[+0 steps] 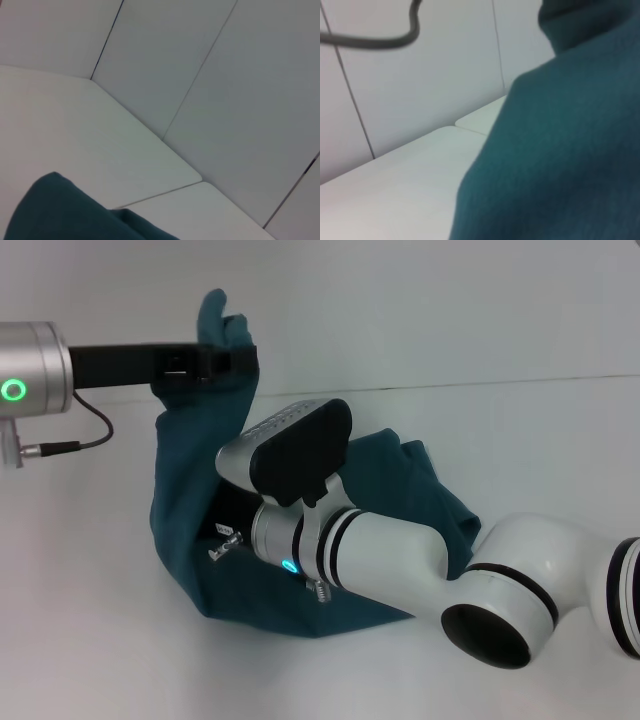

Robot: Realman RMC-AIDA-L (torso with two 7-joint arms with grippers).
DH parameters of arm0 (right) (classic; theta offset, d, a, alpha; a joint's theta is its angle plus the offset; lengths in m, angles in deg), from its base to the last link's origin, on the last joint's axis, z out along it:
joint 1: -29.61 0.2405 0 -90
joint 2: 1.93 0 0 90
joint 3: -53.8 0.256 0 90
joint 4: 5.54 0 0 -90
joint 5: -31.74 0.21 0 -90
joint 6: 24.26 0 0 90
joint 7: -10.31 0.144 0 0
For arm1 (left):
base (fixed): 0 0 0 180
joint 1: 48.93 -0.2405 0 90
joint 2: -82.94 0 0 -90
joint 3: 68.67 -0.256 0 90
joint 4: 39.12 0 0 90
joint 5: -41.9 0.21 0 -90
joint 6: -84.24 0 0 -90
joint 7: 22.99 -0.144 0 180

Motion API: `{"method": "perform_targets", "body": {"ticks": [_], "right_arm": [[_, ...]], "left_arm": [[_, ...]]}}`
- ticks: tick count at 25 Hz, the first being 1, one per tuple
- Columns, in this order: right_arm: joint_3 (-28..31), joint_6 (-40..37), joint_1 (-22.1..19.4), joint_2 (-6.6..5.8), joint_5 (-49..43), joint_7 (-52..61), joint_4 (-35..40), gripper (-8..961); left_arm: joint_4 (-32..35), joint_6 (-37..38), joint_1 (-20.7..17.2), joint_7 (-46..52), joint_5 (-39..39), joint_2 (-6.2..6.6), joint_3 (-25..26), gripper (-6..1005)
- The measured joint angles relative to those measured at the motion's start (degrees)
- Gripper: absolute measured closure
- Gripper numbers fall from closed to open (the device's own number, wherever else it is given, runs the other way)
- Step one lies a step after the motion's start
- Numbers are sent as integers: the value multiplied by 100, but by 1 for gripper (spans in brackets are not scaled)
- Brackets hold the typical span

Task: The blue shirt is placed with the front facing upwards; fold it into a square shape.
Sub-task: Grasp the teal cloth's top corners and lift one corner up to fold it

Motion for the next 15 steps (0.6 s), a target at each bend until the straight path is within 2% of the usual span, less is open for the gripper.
{"method": "perform_targets", "body": {"ticks": [3, 5, 10, 15], "right_arm": [[-29, -40, -9, 0, -6, 85, 12, 920], [-9, -157, -156, -12, -7, 72, 14, 920], [87, -680, -833, -131, -46, 71, 54, 920], [262, -1241, -1446, -159, -189, 167, 316, 920]], "left_arm": [[-149, -74, 35, -41, -1, 1, -7, 969], [-188, -89, 36, -54, -2, 11, -8, 969], [-232, -120, -26, -63, -2, 26, -10, 969], [-266, -173, -74, -71, -2, -5, -9, 970]]}}
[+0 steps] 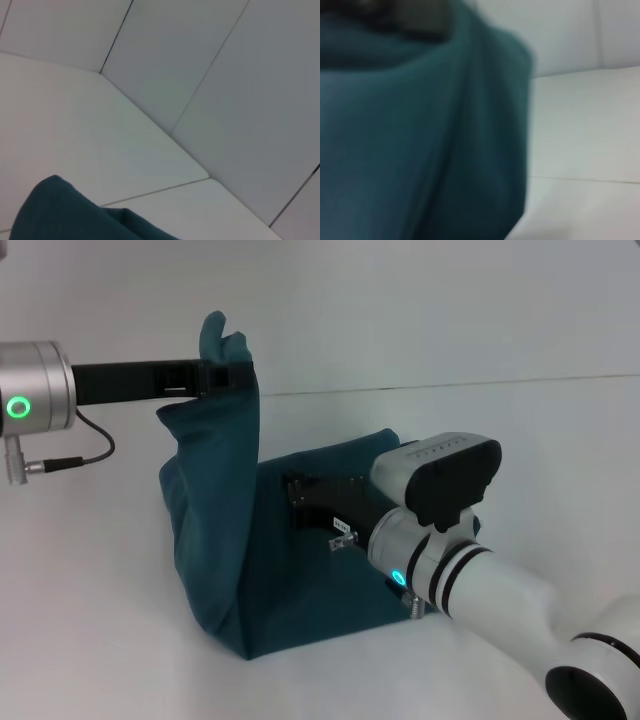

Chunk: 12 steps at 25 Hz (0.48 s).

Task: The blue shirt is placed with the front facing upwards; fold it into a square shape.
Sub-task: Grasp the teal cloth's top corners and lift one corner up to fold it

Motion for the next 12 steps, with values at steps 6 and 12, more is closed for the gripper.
{"method": "perform_targets", "body": {"ticks": [6, 12], "right_arm": [[-19, 59, -17, 76, -374, 106, -16, 920], [-73, 520, 35, 119, -654, 94, -259, 920]], "left_arm": [[-284, -55, 13, -110, -255, -9, 0, 970], [-618, -123, 66, -289, -458, -15, -9, 970]]}}
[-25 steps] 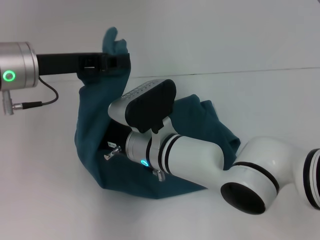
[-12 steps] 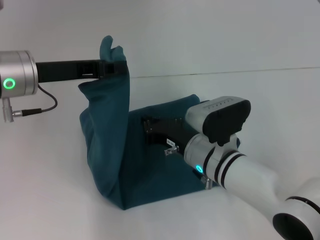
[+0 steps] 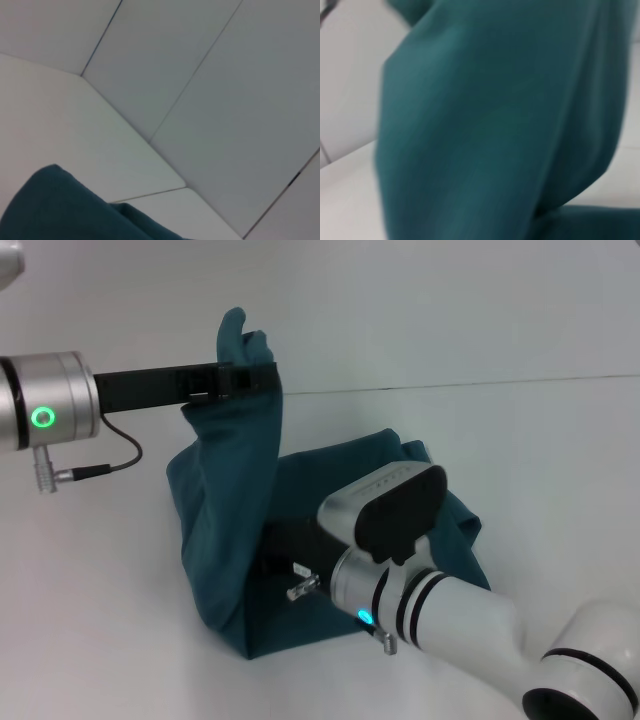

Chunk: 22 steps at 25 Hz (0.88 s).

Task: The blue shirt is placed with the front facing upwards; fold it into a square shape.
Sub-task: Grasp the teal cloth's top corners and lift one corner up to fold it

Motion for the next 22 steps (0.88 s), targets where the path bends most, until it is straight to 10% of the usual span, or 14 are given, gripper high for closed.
{"method": "perform_targets", "body": {"ticks": [22], "right_arm": [[-490, 562, 765, 35, -5, 19, -432, 919]], "left_arm": [[-404, -244, 115, -242, -331, -2, -202, 969]]}}
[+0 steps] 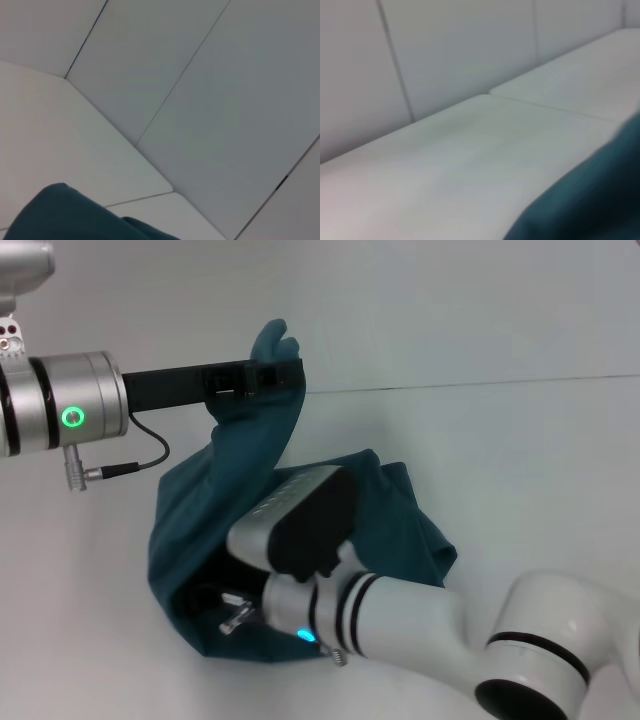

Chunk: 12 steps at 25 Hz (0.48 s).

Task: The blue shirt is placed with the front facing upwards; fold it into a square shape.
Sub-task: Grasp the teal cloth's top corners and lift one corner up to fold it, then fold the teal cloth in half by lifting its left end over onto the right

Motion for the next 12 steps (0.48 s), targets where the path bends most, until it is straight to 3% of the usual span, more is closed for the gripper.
{"method": "perform_targets", "body": {"ticks": [7, 12], "right_arm": [[501, -812, -947, -148, -3, -20, 266, 920], [717, -1232, -1341, -197, -5, 91, 584, 919]], "left_arm": [[3, 1, -87, -22, -3, 18, 0, 970], [-63, -2, -125, -94, -5, 0, -8, 969]]}}
